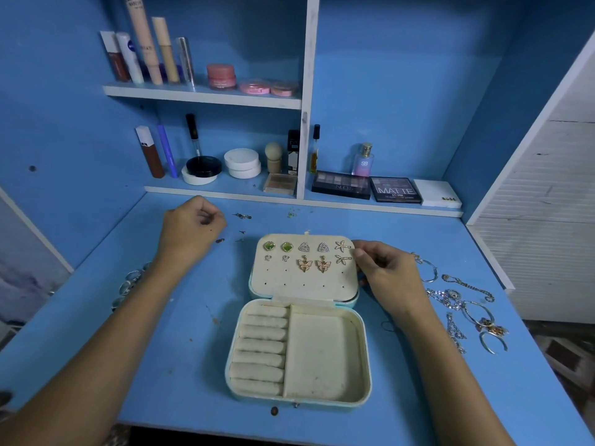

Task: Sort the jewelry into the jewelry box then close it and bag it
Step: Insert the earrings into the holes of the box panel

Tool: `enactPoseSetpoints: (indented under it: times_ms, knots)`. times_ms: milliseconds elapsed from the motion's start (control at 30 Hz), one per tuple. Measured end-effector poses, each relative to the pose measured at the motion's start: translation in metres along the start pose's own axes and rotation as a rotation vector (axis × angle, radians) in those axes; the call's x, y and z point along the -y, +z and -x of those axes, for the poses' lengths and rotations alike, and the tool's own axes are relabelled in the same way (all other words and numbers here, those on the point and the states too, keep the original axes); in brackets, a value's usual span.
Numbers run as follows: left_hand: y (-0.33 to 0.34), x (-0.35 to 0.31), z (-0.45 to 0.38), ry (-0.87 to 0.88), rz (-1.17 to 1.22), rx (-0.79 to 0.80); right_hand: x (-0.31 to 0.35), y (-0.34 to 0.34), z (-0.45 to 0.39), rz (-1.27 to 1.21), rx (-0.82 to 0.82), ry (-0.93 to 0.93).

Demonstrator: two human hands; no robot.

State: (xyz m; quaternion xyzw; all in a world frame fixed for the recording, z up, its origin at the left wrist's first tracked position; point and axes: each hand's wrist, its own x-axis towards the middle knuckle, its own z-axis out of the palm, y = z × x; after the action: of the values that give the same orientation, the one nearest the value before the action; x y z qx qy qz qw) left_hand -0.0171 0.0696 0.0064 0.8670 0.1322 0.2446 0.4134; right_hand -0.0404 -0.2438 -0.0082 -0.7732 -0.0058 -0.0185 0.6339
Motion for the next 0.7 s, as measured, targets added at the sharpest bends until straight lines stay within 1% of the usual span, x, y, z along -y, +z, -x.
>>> enactPoseSetpoints:
  times_ms: [100, 200, 400, 467, 567, 700]
  knots:
    - [-0.007, -0.008, 0.008, -0.077, 0.187, -0.002, 0.001, 0.0, 0.0, -0.003, 0.001, 0.001]
    - [-0.011, -0.017, 0.02, -0.093, 0.347, 0.009, 0.002, 0.0, 0.0, -0.001, -0.004, -0.009]
    - [-0.011, -0.026, 0.048, -0.08, 0.516, 0.077, 0.002, 0.0, 0.001, 0.008, -0.007, -0.023]
    - [-0.008, -0.024, 0.057, -0.042, 0.516, 0.102, 0.002, 0.0, 0.001, 0.011, -0.003, -0.028]
    - [-0.003, -0.017, 0.068, 0.077, 0.441, 0.161, 0.002, 0.0, 0.001, 0.01, 0.0, -0.032]
    - [0.0, -0.012, 0.078, 0.182, 0.357, 0.214, 0.001, 0.0, 0.002, 0.009, -0.003, -0.027]
